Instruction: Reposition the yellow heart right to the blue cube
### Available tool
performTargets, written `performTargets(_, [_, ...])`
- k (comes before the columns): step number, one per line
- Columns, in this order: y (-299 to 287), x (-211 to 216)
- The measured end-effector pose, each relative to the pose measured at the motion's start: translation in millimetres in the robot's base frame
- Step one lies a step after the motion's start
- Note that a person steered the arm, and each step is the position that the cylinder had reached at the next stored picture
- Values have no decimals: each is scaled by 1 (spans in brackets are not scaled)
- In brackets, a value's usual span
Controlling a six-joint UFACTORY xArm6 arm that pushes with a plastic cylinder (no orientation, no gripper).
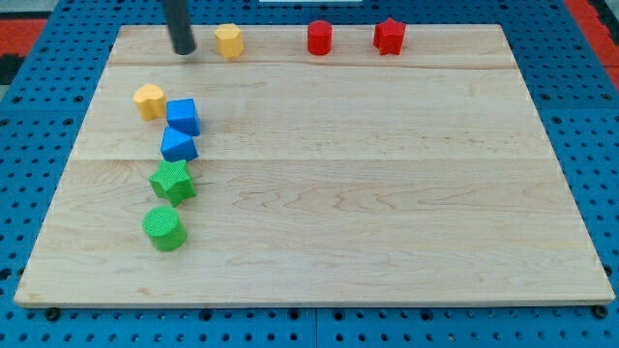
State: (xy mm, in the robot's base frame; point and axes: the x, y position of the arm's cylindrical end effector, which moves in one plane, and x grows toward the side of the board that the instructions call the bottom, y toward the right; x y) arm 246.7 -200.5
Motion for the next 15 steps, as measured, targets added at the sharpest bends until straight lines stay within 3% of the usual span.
performTargets(1, [-60,45])
performTargets(3, [-90,139])
performTargets(5, [7,76])
performTargets(6, [29,93])
performTargets(7, [-30,107])
performTargets(8, [-32,147])
performTargets(9, [-12,159])
performTargets(10, [-1,113])
performTargets(12, [96,104])
performTargets(15, [150,143])
